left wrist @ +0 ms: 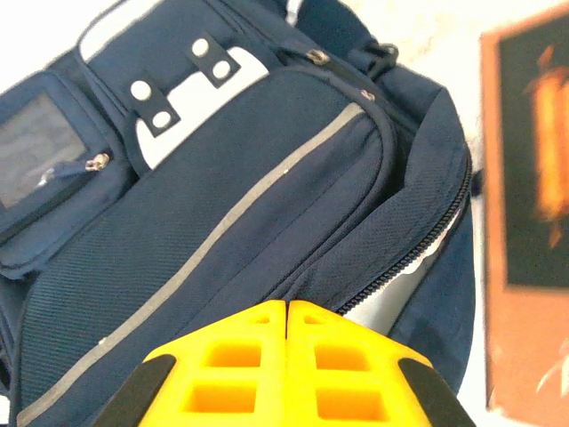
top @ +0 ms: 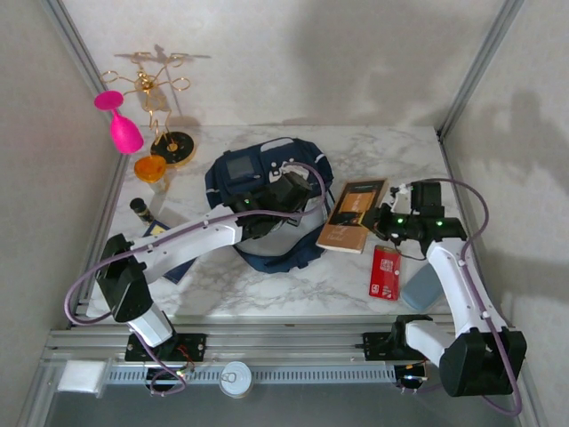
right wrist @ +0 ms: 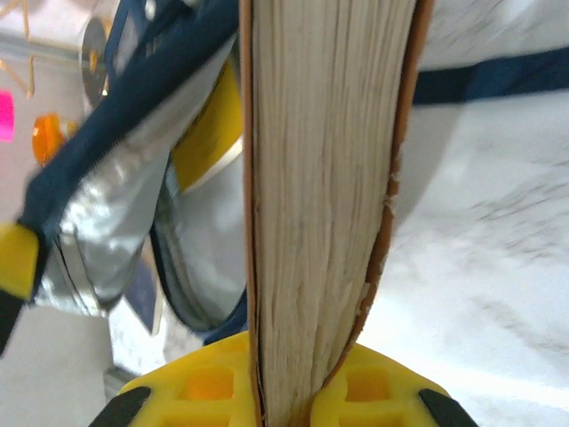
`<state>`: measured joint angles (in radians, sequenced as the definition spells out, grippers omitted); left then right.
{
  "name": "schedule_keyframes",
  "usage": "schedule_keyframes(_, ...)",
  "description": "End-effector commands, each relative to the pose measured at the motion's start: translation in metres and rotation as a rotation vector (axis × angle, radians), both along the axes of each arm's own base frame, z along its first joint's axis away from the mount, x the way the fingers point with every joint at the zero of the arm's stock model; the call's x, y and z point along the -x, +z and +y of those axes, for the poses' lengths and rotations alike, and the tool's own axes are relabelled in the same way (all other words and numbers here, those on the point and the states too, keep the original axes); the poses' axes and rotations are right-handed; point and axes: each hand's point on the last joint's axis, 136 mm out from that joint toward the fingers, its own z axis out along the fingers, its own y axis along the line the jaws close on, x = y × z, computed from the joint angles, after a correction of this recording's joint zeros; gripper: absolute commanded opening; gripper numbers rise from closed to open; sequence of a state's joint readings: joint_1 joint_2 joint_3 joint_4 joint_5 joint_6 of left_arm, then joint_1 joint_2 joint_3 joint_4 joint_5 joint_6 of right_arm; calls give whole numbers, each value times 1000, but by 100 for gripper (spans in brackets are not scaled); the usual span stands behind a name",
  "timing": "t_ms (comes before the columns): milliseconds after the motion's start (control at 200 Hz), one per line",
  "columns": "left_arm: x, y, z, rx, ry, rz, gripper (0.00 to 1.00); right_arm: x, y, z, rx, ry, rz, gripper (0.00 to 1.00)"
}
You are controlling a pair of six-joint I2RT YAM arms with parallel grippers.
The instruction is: Pack the student bag
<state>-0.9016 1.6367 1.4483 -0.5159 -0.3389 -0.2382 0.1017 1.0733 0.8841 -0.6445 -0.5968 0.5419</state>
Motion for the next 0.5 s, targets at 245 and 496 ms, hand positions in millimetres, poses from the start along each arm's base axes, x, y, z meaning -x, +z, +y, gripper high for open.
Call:
schedule_keyframes(245,-11,89,20,158,91,-245,0,6,13,119,-331,313,-55,0)
schedule_keyframes(496,-10,91,28,160,124,-253,0,-39,-28,162,-307,377,-35,0)
